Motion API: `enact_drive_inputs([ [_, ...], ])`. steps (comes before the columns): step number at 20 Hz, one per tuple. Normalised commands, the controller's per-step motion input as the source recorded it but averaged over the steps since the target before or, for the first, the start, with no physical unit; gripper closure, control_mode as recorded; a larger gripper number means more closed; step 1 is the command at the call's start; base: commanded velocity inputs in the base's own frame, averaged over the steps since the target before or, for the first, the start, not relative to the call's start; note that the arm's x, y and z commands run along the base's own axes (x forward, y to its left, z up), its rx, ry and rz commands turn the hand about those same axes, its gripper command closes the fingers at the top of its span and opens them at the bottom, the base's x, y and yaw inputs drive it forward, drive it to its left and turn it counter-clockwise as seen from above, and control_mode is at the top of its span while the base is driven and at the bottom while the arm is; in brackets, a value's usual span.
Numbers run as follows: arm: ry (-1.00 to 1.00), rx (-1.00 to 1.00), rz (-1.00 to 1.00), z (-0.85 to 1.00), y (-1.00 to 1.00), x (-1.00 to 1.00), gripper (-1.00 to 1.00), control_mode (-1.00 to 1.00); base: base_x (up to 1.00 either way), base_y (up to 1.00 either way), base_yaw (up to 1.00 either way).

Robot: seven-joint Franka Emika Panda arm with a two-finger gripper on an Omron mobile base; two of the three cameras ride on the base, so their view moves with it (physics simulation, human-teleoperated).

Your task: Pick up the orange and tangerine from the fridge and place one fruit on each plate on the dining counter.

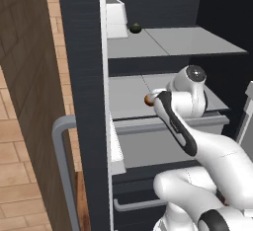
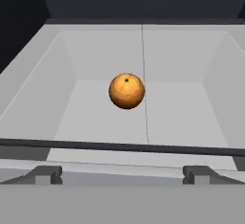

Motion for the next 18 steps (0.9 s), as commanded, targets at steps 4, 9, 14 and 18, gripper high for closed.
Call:
enact_drive_inputs([
  [4, 0.00, 0.00, 0.00, -0.32, 0.00, 0.45, -1.00, -1.00, 0.00, 0.00, 0.00],
  [9, 0.00, 0.00, 0.00, -0.27, 0.00, 0.44, -1.00, -1.00, 0.00, 0.00, 0.00],
  [14, 0.00, 0.00, 0.00, -0.25, 0.00, 0.45, -1.00, -1.00, 0.00, 0.00, 0.00],
  [18, 0.00, 0.00, 0.00, -0.11, 0.00, 0.30, -1.00, -1.00, 0.00, 0.00, 0.00],
])
